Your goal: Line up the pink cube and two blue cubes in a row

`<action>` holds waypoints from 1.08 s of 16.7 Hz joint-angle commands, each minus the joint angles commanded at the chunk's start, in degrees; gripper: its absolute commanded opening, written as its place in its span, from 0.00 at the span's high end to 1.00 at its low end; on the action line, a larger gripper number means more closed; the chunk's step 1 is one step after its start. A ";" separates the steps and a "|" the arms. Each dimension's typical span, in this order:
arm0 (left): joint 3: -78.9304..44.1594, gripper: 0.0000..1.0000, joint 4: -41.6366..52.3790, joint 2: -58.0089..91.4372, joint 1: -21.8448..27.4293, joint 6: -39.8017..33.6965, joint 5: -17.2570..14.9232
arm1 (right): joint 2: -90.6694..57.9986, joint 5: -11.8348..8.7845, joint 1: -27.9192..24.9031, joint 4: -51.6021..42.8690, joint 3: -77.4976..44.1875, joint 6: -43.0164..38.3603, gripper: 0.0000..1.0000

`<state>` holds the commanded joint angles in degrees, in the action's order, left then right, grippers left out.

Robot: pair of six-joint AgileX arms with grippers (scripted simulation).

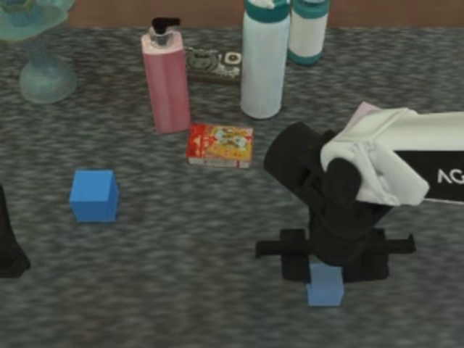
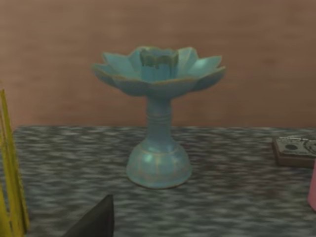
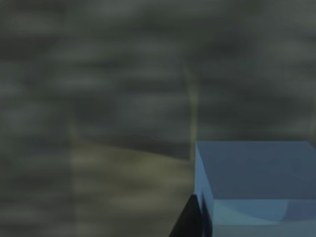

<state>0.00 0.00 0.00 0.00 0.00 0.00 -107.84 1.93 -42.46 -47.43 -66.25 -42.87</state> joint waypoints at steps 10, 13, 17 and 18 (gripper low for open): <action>0.00 0.00 0.00 0.00 0.00 0.00 0.00 | 0.00 0.00 0.00 0.00 0.00 0.00 0.00; 0.00 0.00 0.00 0.00 0.00 0.00 0.00 | 0.05 0.00 0.08 -0.01 -0.01 0.00 0.00; 0.00 0.00 0.00 0.00 0.00 0.00 0.00 | 1.41 0.00 -0.28 -4.36 -3.10 -0.18 0.00; 0.00 0.00 0.00 0.00 0.00 0.00 0.00 | 2.17 -0.02 -0.36 -6.77 -4.47 -0.25 0.00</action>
<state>0.00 0.00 0.00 0.00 0.00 0.00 -105.67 1.91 -42.82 -54.20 -70.72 -43.12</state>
